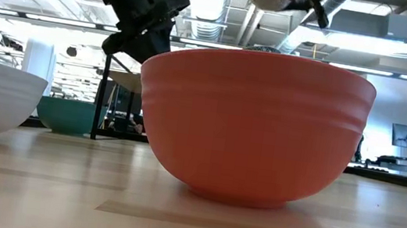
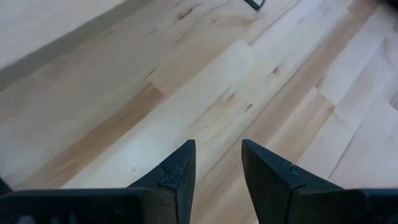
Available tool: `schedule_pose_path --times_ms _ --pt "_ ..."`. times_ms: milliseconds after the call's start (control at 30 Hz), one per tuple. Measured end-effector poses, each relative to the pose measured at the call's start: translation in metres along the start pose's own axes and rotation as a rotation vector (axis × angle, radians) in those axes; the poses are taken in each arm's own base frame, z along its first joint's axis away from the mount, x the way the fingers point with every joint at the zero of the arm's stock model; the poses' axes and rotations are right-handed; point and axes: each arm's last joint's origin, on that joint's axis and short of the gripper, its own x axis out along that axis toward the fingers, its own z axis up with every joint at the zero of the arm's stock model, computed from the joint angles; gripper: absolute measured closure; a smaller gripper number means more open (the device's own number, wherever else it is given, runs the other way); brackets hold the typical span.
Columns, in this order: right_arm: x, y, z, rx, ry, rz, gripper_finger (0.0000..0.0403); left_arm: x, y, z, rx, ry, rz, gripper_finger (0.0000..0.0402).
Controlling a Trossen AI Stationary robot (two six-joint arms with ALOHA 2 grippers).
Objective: Place and stack bowls onto a shelf
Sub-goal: Stack the red patterned bowl on top of the yellow patterned bowl on the shelf
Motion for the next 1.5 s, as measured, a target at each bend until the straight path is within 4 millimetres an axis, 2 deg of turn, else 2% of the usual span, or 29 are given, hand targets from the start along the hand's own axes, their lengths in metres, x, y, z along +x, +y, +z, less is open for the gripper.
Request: schedule_pose_path --times_ms 167,400,567,667,800,1100,1333,1500 --pt "0.009 -0.025 0.015 0.021 -0.045 -0.106 0.0350 0.001 0.002 0.001 -0.005 0.001 0.003 0.0287" --pt "0.037 -0.044 0.017 0.073 -0.023 -0.113 0.0347 0.003 0.007 0.005 -0.016 0.004 0.011 0.0287" --pt "0.057 -0.062 0.019 0.137 0.138 -0.151 0.0343 0.003 0.011 0.000 -0.006 0.091 0.003 0.0287" --pt "0.065 -0.064 0.024 0.128 0.177 -0.157 0.0342 0.002 0.013 -0.004 -0.021 0.139 0.025 0.0287" --pt "0.075 -0.064 0.021 0.124 0.299 -0.116 0.0341 0.001 0.014 -0.010 -0.027 0.188 0.049 0.0287" --pt "0.075 -0.065 0.019 0.073 0.443 -0.174 0.0340 0.001 0.015 -0.011 -0.048 0.198 0.057 0.0287" --pt "0.071 -0.069 0.024 0.053 0.446 -0.187 0.0335 0.001 0.016 -0.010 -0.050 0.194 0.068 0.0287" --pt "0.071 -0.069 0.024 0.031 0.446 -0.187 0.0313 0.002 0.019 -0.009 -0.059 0.191 0.075 0.0287"
